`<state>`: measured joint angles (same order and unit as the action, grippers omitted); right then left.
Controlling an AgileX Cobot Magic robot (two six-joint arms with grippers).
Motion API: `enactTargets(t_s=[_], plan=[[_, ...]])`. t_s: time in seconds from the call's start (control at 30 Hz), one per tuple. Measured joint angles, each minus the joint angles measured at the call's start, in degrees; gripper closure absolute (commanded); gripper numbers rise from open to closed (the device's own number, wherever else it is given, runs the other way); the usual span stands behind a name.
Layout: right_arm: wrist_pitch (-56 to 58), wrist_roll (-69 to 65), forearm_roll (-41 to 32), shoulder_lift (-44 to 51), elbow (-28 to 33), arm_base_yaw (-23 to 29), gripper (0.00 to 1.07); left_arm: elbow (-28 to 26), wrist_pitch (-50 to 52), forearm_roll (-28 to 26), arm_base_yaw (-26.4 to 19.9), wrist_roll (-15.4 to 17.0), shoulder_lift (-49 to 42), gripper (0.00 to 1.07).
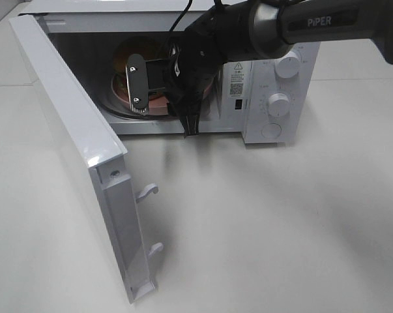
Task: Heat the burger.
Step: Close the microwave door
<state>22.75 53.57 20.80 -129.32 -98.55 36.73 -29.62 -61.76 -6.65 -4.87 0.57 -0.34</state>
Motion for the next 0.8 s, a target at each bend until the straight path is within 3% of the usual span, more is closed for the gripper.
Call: enactTargets(t_s=[0.33,0.57,0.8], plan=[[-2.75,-0.52,-0.06,4.47,7.1,0.0,0.6,0.0,0.0,0.0,0.0,0.0,0.0,0.09],[-5.33,-1.49,-0.06,8.31,11.23,0.0,0.46,0.0,0.0,0.0,0.0,0.0,0.0,0.09],[-7.05,-1.83,-0.06,12.26,15.7,0.0,0.4,0.0,0.0,0.0,0.0,0.0,0.0,0.09]])
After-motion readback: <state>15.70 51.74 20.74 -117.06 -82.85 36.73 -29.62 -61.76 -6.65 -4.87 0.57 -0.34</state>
